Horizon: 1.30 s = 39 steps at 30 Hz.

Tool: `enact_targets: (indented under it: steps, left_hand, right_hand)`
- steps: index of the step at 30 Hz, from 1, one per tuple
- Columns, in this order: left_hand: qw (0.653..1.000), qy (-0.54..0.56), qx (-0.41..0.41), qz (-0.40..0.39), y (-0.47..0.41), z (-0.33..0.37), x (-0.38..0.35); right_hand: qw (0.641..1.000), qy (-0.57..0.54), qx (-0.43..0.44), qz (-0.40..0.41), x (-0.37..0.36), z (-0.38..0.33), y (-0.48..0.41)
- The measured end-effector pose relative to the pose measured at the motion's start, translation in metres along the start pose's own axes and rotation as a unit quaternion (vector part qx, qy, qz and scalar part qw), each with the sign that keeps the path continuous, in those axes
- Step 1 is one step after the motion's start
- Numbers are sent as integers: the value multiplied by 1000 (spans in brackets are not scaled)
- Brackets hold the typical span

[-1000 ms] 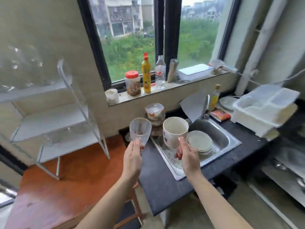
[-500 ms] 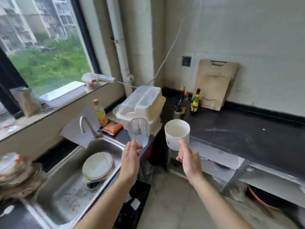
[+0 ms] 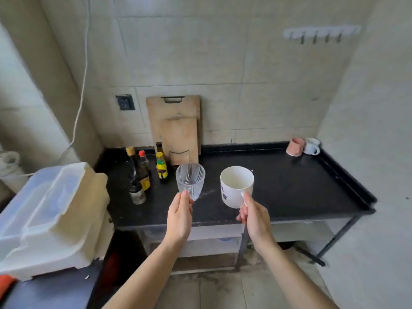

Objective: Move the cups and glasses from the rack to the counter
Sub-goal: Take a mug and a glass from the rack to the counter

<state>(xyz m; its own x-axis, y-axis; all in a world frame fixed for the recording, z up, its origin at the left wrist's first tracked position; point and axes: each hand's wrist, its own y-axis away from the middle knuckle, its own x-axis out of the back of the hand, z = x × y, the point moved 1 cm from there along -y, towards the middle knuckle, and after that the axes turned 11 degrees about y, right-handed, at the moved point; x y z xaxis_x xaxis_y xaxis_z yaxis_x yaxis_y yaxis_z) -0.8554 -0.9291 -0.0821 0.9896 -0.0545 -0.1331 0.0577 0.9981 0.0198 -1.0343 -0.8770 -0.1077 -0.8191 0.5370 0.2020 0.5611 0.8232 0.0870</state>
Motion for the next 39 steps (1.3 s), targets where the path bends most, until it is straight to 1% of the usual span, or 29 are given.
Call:
enact_targets:
  steps: [5, 9, 12, 14, 16, 21, 24, 27, 34, 39]
  left_hand:
    - [993, -21, 15, -114, -73, -8, -94]
    - [980, -25, 55, -192, -91, -23, -172]
    - [967, -28, 74, -244, -94, -37, -229]
    - [961, -38, 80, -264, -97, -52, -265]
    - [956, -68, 82, -273, -103, -70, -300]
    - [958, -122, 83, -245, -120, -98, -384]
    - [959, -152, 81, -223, -135, -102, -426]
    - [963, -157, 88, -202, -154, -106, -455]
    - [965, -183, 107, -153, -210, -129, -492]
    - [971, -155, 139, -122, -260, -157, -510]
  right_hand:
    - [993, 19, -2, 114, 61, -7, -57]
    - [981, 25, -23, 192, 119, 10, -79]
    - [972, 31, -50, 227, 163, 29, -99]
    - [966, 30, -65, 250, 191, 47, -117]
    - [964, 20, -75, 255, 218, 65, -140]
    - [971, 30, -126, 203, 281, 96, -215]
    - [980, 48, -126, 146, 313, 104, -260]
    - [985, 68, -129, 97, 334, 108, -305]
    - [985, 107, -138, 5, 338, 115, -398]
    - [978, 131, -159, -46, 326, 117, -461]
